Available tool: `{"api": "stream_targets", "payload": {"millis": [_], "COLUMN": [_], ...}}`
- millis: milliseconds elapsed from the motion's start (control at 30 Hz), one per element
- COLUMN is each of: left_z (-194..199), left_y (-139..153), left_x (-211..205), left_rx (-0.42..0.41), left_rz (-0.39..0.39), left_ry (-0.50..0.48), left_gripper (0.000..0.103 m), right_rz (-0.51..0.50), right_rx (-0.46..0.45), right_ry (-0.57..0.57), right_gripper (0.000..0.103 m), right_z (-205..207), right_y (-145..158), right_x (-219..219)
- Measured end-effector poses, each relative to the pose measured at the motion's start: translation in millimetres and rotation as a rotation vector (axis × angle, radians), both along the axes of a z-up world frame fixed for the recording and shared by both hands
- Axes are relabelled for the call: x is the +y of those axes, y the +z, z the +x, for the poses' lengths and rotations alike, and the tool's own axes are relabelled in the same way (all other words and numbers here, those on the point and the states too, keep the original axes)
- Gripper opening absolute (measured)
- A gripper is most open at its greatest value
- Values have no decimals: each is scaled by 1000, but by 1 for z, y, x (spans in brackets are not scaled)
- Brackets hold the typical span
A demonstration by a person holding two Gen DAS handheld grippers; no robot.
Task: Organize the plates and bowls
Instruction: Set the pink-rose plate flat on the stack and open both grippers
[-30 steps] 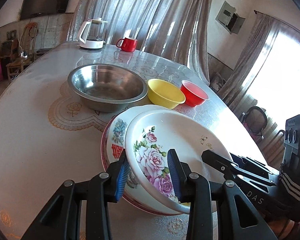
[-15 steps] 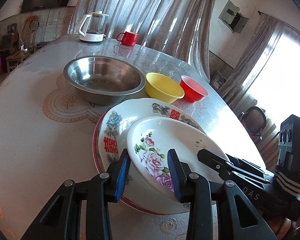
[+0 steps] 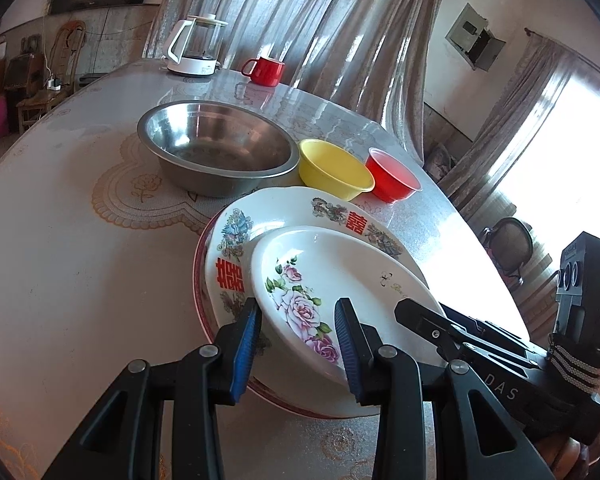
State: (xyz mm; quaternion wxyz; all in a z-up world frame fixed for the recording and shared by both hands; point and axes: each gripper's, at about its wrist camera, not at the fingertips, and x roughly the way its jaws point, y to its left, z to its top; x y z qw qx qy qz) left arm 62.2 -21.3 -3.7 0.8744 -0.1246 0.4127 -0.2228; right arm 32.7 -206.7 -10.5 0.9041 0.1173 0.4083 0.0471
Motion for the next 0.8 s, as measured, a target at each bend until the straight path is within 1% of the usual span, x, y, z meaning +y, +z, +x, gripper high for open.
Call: {"api": "stream_targets", "payload": {"millis": [133,300,467,567,800], "left_z": [-2,-5,-6,-7,-11], "left_y": [2,4,5,6,6], "left_x": [1,0,-2,-3,-3], "left_rx": [-8,-19,-31,-42,-56], "left_rz": [-8,-24,1,46,105], "left_ry": [2,-21,-17,5,33], "left_gripper": [38,38,38,38,40], "right_rz": [-22,-37,-57,-55,-73], "right_rx": [-1,-27,-22,-22,-28], "right_ry": [-13,11,24,28,31], "right_gripper": [43,43,43,43,44], "right_z": [0,-2,-2,-1,-2], "right_y": [1,6,3,3,3], "right_x": [2,8,13,12,14]}}
